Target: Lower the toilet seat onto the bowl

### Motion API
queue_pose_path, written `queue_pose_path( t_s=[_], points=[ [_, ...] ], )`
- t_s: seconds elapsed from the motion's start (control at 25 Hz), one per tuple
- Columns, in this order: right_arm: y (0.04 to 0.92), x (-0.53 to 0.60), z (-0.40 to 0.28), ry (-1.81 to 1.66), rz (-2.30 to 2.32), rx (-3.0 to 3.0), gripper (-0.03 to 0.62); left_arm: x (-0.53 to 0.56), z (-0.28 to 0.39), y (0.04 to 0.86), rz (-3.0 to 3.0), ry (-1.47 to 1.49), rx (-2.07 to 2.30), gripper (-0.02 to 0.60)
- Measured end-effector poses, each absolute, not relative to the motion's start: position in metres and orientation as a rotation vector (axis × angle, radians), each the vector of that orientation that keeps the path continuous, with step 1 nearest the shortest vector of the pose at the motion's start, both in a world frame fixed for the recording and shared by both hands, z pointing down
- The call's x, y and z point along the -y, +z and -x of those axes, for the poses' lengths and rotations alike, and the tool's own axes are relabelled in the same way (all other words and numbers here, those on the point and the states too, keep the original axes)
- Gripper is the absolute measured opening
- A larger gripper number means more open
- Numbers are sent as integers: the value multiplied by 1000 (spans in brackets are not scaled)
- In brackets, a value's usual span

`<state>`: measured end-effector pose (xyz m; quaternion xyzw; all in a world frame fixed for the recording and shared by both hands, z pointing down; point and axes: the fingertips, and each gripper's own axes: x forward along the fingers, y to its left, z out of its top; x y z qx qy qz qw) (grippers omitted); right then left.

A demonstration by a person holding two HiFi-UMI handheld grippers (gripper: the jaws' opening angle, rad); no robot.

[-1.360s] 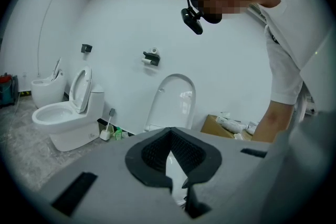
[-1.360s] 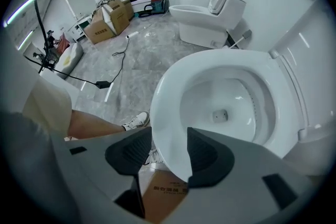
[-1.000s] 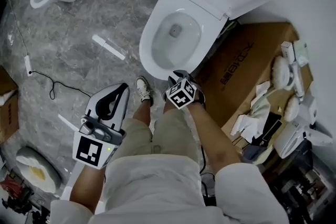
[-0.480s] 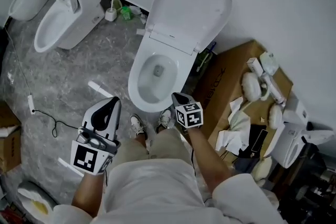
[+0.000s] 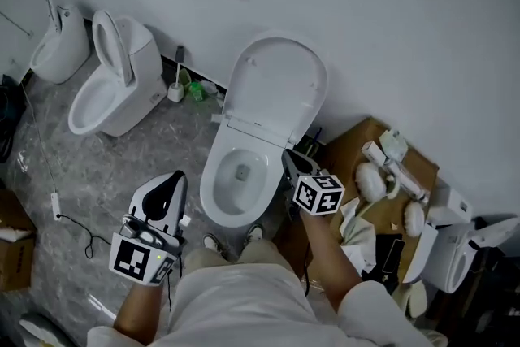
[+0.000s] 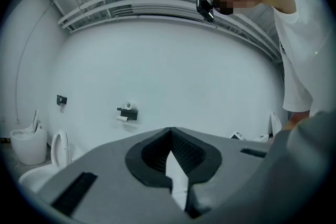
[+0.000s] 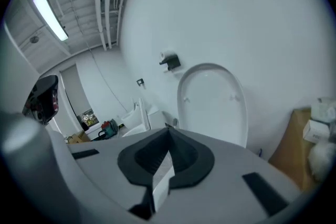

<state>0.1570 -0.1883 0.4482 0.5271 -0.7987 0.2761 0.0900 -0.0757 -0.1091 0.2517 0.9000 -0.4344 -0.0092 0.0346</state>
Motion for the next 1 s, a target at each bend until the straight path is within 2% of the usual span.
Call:
queue_pose_path(
  t_s=[0.32, 0.56, 0.72, 1.0],
  points=[
    [279, 211, -178, 620, -1739, 2636, -2, 120, 102, 191, -2797, -129, 1455, 5],
    [180, 180, -192, 300, -1799, 2757, -2, 125, 131, 159, -2774, -199, 1562, 5],
    [153, 156, -206, 155, -1846, 2730, -2, 131, 145, 157, -2760, -193, 1602, 5],
    [159, 116, -229, 79, -1973, 2559, -2, 123, 166, 159, -2715, -227, 1674, 5]
  ],
)
